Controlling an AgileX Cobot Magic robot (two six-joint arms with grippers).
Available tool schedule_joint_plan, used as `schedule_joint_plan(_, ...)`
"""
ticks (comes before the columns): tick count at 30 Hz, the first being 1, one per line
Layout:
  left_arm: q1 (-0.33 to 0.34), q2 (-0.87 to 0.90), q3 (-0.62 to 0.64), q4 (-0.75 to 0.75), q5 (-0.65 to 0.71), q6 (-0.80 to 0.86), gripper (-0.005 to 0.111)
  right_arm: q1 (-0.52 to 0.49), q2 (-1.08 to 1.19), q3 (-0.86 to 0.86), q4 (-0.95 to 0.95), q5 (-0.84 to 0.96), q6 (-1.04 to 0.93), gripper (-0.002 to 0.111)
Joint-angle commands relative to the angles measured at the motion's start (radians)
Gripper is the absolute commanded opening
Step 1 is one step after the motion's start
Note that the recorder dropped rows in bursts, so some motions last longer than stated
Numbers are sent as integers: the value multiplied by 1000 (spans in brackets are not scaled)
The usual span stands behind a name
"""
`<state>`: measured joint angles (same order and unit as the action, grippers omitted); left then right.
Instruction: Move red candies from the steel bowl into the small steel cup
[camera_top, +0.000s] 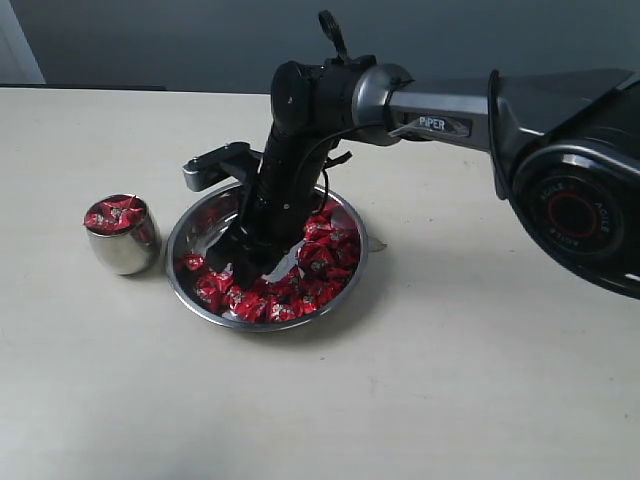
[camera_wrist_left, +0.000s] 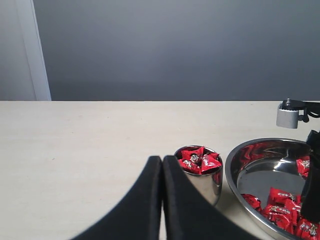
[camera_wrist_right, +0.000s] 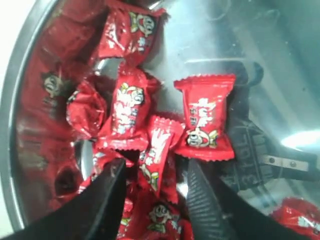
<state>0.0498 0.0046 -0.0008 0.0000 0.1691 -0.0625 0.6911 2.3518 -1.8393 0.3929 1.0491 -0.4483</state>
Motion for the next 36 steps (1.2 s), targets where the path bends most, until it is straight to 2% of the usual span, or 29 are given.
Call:
schedule_joint_plan(1, -5, -5, 1, 0, -6, -4, 0, 18, -3, -1, -3, -8, -4, 39)
schedule_joint_plan(3, -5, -5, 1, 0, -6, -4, 0, 26, -3, -1, -16, -8, -4, 35)
schedule_joint_plan(13, -5, -5, 1, 0, -6, -4, 0, 31, -5, -1, -28, -42, -4, -1)
schedule_joint_plan(30, -5, -5, 1, 0, -6, -4, 0, 31, -122, -1, -22, -201, -4, -1)
schedule_joint_plan(36, -5, -5, 1, 0, -6, -4, 0, 31, -115, -1, -84, -149, -4, -1)
